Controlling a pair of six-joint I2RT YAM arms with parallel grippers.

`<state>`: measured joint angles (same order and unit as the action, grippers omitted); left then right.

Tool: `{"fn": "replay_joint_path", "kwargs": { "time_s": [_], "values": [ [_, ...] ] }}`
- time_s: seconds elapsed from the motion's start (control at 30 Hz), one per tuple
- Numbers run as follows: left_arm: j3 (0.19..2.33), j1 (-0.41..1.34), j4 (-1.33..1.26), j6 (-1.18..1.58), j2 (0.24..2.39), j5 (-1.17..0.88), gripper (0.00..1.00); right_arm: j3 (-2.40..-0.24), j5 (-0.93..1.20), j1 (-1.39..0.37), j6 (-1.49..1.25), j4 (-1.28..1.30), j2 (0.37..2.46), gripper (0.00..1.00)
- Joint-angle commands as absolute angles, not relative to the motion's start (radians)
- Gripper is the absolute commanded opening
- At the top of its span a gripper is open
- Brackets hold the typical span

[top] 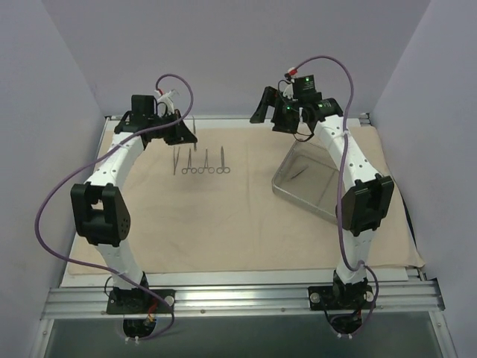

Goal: Open and lay out the surgical kit
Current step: Place the medical item in the surgical kit.

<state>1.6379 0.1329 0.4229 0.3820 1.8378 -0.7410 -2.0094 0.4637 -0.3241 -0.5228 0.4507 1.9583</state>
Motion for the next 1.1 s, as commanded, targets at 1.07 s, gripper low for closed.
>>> {"fn": "replay_joint_path", "kwargs": {
  "time_s": [1.07],
  "values": [
    [2.236, 0.043, 1.071, 0.025, 2.459, 0.0, 0.09, -1.916, 0.149, -0.178, -0.42, 0.787, 1.907, 1.0]
  ]
}}
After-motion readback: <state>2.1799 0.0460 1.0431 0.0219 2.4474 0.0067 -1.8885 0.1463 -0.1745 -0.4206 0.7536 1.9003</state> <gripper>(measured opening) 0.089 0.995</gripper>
